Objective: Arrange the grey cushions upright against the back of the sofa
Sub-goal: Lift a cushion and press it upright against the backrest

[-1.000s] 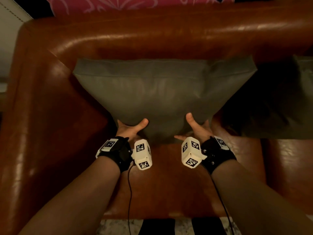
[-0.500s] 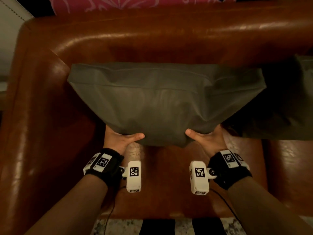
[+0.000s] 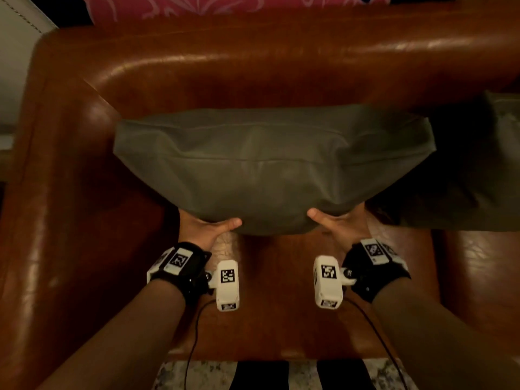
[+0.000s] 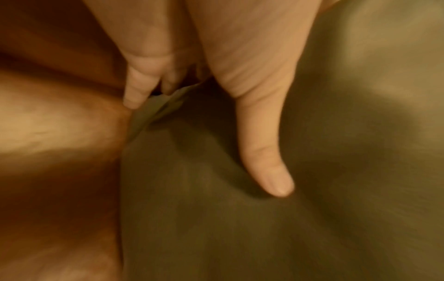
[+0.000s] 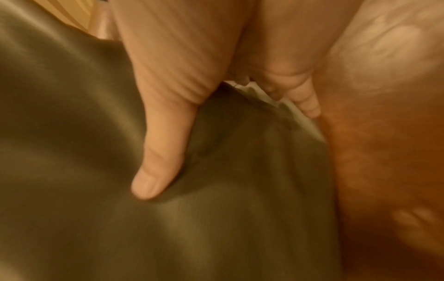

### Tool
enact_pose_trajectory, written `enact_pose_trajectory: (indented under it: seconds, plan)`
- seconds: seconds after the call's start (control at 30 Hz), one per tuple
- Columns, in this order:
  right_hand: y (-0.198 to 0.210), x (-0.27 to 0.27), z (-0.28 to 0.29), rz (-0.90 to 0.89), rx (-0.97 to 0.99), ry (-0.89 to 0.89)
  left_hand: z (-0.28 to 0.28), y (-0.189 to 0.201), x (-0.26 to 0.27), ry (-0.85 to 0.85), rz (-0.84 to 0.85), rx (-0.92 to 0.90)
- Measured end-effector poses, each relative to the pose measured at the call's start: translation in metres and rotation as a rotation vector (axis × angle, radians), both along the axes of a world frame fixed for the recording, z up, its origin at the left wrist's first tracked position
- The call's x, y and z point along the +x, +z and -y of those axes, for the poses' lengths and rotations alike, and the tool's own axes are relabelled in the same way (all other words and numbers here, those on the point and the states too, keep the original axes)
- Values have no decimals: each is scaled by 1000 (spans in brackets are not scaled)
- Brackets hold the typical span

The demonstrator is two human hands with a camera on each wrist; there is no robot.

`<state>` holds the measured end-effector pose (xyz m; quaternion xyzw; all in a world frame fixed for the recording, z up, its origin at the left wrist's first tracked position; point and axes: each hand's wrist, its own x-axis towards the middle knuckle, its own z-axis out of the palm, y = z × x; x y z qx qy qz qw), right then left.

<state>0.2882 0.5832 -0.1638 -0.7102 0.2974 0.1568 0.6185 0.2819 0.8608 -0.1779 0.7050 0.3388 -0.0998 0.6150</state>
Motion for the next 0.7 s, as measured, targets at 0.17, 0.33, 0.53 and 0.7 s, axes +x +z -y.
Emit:
enact_pose_trajectory:
  seconds: [0.17,0.33,0.53,0.7]
  plan:
    - [2,-27,-14,-65,148,-39,13,4,-22,69,-42,-132]
    - [-1,-7,-5,120,-31,57,-3,1,-11,24,81,21]
    - [-14,10,-17,68,-48,104,-5,7,5,-13,34,-30]
    - [-5,28,-22,-60,121,-46,0,21,37,-9,-11,-87]
